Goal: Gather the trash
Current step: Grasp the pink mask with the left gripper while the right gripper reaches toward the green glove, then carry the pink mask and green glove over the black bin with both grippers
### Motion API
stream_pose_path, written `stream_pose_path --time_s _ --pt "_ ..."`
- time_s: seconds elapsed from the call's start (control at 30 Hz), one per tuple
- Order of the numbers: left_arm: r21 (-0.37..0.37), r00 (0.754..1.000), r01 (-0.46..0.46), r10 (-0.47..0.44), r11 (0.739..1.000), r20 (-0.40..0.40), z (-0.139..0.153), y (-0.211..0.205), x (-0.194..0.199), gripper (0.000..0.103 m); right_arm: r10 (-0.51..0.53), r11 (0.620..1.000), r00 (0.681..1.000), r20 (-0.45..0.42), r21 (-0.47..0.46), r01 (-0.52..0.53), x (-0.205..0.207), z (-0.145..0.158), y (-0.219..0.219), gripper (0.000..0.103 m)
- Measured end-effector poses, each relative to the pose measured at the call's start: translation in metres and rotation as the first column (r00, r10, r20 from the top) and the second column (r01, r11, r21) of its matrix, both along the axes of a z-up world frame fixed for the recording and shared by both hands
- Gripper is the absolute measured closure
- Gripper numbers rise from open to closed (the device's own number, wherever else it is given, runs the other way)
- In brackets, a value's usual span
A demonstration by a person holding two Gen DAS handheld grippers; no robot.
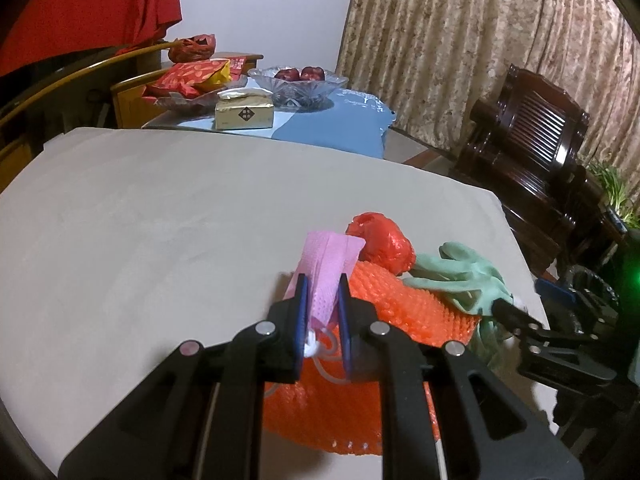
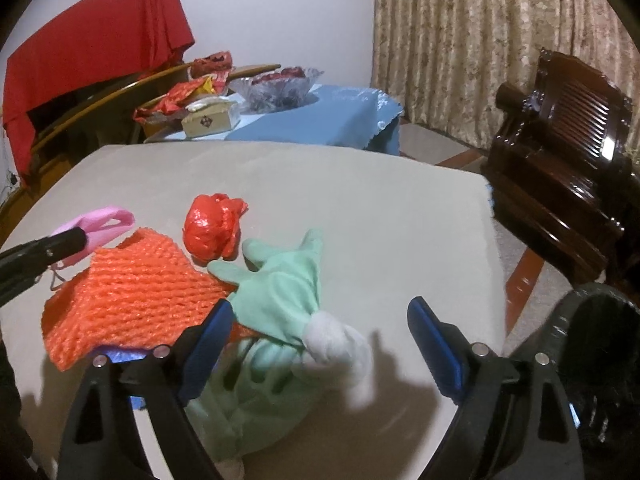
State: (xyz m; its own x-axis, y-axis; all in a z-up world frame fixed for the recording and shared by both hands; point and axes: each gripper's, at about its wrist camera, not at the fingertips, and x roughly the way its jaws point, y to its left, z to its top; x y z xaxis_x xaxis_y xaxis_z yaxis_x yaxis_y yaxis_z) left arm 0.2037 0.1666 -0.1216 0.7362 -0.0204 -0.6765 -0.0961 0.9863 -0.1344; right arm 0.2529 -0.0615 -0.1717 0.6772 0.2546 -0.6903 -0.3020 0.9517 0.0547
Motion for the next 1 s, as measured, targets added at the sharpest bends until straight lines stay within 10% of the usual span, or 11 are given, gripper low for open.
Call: stream_pose_path --time_s 0.47,1.0 --pt "0.007 1.000 0.001 -0.002 1.000 0.027 0.011 -0.005 -0.003 0.090 0.096 0.991 0.994 -0.045 0.094 -0.091 0.006 0.008 -0.004 0.071" --pt "0.002 0.994 0.052 -0.052 0.999 0.095 0.048 -0.035 -0.022 0.090 0.058 0.977 0.994 0.091 0.197 -0.075 -0.032 0.078 -0.034 0.077"
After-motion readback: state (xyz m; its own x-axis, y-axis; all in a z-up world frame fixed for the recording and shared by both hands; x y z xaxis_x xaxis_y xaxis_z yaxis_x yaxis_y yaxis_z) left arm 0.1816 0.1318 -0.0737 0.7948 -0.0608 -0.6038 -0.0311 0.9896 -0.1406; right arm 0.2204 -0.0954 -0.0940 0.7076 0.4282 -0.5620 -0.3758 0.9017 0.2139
